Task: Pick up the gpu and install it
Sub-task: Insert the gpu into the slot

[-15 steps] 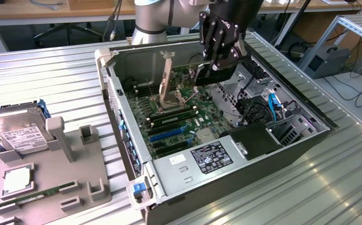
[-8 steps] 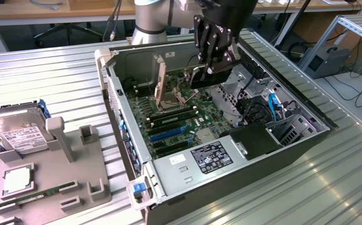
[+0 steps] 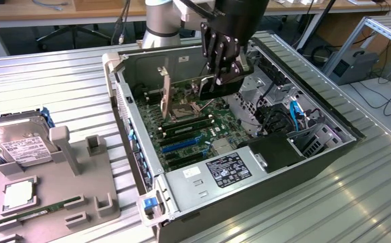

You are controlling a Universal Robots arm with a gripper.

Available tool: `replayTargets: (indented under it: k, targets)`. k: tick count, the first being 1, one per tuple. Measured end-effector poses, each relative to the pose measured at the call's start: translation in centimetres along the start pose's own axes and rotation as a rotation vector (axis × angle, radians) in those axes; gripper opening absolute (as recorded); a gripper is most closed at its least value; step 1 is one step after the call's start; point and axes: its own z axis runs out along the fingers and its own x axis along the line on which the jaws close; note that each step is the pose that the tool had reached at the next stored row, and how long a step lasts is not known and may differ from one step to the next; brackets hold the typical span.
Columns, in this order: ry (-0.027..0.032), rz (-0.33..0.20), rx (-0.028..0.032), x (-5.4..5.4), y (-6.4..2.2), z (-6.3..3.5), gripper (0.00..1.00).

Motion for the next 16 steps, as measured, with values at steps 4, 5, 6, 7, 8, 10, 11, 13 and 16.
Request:
replayTargets:
  k: [4, 5, 6, 7, 8, 10, 11, 13, 16]
  targets:
    - [-0.0003, 0.000, 0.0007, 0.0, 0.15, 0.54, 0.27]
    - [-0.0002, 0.000, 0.0017, 0.1, 0.37, 0.69, 0.27]
    - [-0.0002, 0.000, 0.0031, 0.1, 0.66, 0.82, 0.27]
    - [-0.0002, 0.000, 0.0043, 0.1, 0.92, 0.94, 0.27]
    - [-0.0002, 0.000, 0.0058, 0.1, 1.20, 1.06, 0.27]
    - [-0.0003, 0.000, 0.0072, 0.1, 1.55, 1.24, 0.27]
    - [-0.0003, 0.000, 0.0079, 0.1, 1.75, 1.35, 0.27]
    - [-0.0002, 0.000, 0.0084, 0.1, 1.96, 1.47, 0.27]
    - [-0.0005, 0.000, 0.0086, 0.1, 2.06, 1.52, 0.27]
